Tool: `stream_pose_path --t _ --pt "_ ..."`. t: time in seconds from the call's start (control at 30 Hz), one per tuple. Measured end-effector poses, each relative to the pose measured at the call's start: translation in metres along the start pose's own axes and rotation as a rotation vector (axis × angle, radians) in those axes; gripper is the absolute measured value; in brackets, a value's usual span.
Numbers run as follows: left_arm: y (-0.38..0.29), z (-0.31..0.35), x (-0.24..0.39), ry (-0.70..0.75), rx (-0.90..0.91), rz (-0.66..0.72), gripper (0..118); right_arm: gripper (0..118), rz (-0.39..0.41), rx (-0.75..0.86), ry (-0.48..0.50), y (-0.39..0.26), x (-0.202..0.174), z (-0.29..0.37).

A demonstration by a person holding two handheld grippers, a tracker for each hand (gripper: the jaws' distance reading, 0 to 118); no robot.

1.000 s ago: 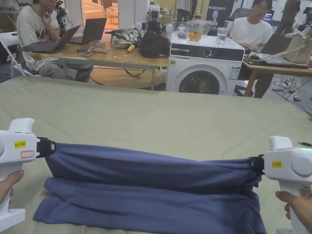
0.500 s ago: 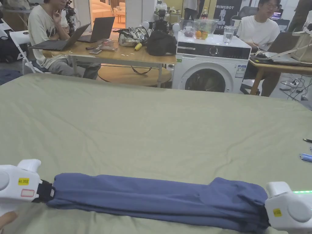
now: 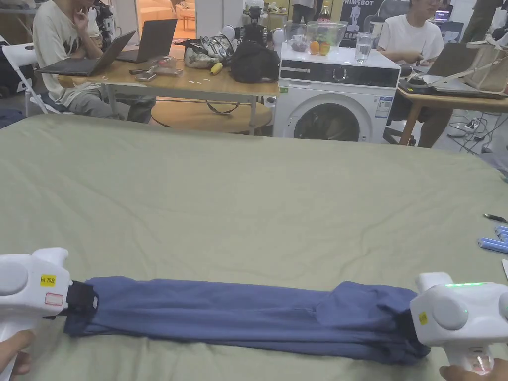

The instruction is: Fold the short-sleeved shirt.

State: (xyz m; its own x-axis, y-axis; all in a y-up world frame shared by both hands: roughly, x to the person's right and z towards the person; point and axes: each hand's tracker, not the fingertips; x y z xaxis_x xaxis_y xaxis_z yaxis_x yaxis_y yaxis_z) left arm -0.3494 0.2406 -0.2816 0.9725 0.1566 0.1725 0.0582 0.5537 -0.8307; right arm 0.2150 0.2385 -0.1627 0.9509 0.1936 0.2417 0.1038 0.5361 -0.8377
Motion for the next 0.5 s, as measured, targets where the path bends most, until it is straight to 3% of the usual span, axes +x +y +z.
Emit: stream_pose_path --t 0.2,0.4,0.47,0.5 --pt "-0.001 0.027 0.03 -0.011 0.312 -0.068 38 46 -0.057 0.214 -0.04 0.011 -0.005 0.026" --pt "-0.021 0.041 0.058 0.018 0.633 -0.097 38 45 -0.166 0.578 0.044 -0.003 -0.039 0.034" --pt "-0.022 0.04 0.066 0.035 0.669 -0.115 32 31 -0.153 0.674 0.051 -0.008 -0.055 0.036" --pt "-0.023 0.04 0.069 0.04 0.68 -0.119 19 12 -0.15 0.71 0.049 -0.01 -0.063 0.037"
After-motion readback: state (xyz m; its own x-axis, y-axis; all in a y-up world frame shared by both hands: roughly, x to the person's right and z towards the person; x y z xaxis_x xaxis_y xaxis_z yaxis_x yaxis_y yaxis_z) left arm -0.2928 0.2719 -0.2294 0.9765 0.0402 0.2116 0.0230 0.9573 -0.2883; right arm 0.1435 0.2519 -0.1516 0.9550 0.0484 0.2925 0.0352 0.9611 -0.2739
